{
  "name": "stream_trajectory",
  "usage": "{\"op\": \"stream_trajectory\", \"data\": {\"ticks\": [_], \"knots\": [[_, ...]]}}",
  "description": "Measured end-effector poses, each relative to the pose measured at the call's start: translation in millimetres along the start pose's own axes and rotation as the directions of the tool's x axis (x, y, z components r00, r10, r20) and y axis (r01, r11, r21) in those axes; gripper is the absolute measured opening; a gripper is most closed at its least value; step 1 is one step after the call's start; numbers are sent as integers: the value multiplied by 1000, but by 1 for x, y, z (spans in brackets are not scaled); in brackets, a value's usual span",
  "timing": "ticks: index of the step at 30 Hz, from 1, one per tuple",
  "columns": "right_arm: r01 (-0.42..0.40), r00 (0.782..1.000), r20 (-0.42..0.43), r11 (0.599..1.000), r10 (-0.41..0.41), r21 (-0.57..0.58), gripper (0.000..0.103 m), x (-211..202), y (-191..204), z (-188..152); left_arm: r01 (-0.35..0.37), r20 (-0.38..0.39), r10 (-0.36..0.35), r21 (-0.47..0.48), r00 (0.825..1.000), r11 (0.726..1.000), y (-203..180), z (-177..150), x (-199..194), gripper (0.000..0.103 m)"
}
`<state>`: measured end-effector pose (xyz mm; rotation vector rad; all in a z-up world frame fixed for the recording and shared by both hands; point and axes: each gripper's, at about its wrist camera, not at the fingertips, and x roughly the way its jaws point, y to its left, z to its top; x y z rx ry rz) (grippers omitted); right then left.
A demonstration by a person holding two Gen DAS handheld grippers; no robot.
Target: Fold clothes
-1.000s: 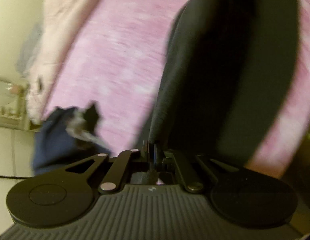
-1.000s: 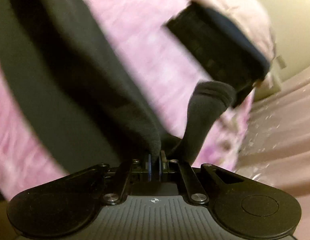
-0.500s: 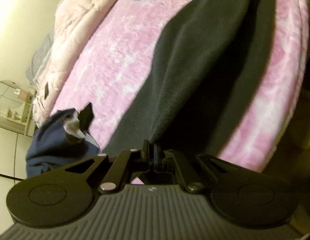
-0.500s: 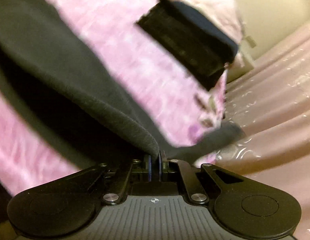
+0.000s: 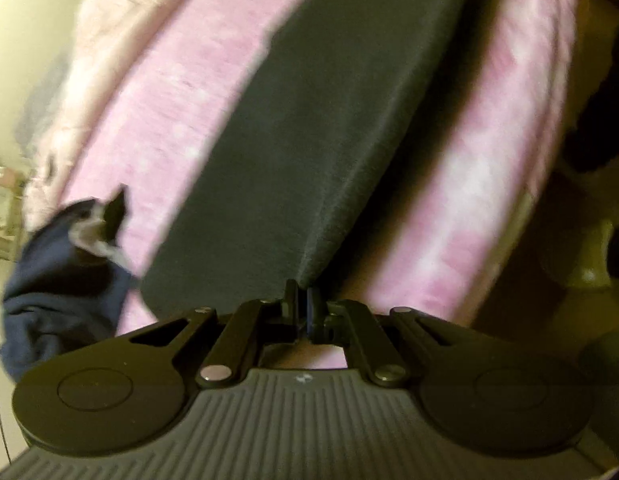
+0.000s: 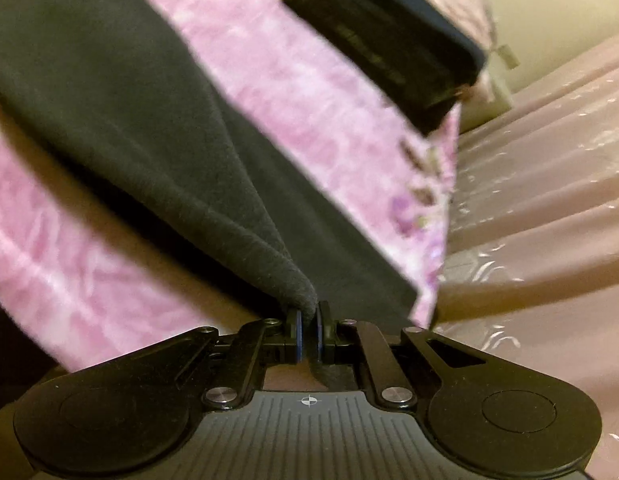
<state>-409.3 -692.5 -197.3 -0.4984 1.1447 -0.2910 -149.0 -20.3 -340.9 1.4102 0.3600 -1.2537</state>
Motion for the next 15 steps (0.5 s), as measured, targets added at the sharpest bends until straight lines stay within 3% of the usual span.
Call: {"op": "stream_trajectory", "data": {"ticks": [5,7,8,9,15], "knots": [[-25,999,-38,999,26,26,5,5,9,-1,4,-23,-5,-29,1000,1000,-3,-2,-2,8],[-34,998,-53,999,36,37,26,6,13,-2,13,-42,-16,-49,999,999,1,-8,-11,9],[-39,997,-61,998,41,43,55,7,15,-2,11,-53,-15,-71,998,997,4,-12,-19,9],[-43,997,-68,998,47,48,66,8,16,-2,5,-63,-12,-100,998,995,8,-16,-26,9],[-113,991,-62,986,121,126,66,5,24,12,-112,-63,98,-282,993,953,51,-29,-48,14]]}}
